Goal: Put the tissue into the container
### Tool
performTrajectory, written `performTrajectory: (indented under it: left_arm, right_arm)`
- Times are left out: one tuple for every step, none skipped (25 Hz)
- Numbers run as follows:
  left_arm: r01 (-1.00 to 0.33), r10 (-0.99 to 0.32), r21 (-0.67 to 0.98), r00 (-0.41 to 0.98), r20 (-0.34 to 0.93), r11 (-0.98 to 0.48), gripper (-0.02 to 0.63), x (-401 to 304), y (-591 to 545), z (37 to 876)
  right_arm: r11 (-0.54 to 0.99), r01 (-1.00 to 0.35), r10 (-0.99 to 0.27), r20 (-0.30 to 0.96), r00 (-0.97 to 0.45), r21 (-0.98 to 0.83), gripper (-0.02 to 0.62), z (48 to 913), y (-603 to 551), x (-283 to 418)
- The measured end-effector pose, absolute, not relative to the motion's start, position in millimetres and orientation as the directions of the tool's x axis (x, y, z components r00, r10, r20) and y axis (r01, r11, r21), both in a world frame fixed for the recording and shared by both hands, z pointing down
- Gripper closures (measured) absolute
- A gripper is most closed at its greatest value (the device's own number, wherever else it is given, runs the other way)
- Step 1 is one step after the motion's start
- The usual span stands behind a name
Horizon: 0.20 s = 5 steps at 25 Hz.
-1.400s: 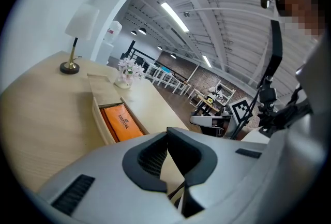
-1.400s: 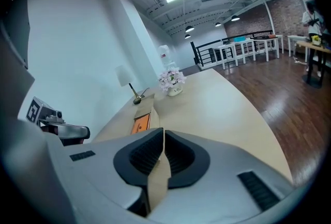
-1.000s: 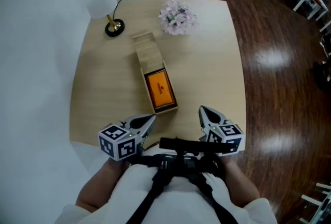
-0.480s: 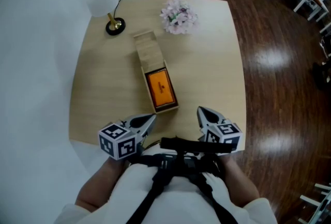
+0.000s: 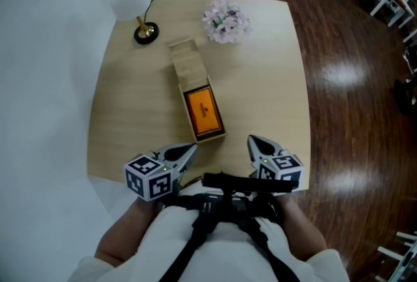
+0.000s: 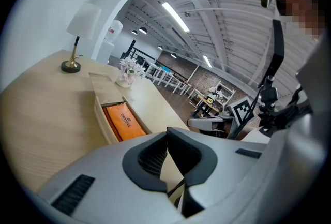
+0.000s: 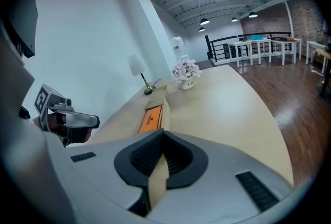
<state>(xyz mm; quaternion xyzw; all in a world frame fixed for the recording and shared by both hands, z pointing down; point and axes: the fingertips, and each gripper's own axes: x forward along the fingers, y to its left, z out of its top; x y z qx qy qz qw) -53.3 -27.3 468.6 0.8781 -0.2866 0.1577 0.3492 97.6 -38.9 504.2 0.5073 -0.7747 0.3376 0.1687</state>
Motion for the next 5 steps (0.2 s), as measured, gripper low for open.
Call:
performTrajectory:
  left_arm:
    - [-0.614,-0.394,0.523,0.786,0.477,-0.591,0.606,-53.5,-27.2,468.6]
    - [-0.614,-0.394,0.523,0.786,0.477,-0.591,0.606,-53.8,-27.1,468.7]
    - [-0.615,-0.394,0.523,0.785,0.478,-0.59,0.606,-54.1,-27.0,468.8]
    - [-0.615,-0.394,0.524,0.785,0.478,-0.59,0.606,-54.4,-26.9,468.9]
    - [-0.615,-0.394,0.524,0.785,0.478,-0.589,0.606,-54.7,-26.8,469.0]
  right_arm:
    - [0.259,-0.9,-0.671,0.605,-0.429,-0.352,0.595,503.9,-38.9,97.1]
    - [0.26,-0.899,-0.67,0.606,-0.43,-0.351,0.595,503.4,-38.8,96.3]
    - [0.262,-0.899,-0.668,0.606,-0.431,-0.351,0.595,503.0,-38.7,95.5]
    - [0.264,-0.898,-0.667,0.606,-0.433,-0.351,0.595,502.7,-38.6,94.8]
    - [0.266,-0.898,-0.666,0.607,-0.434,-0.351,0.595,502.4,-38.4,94.1]
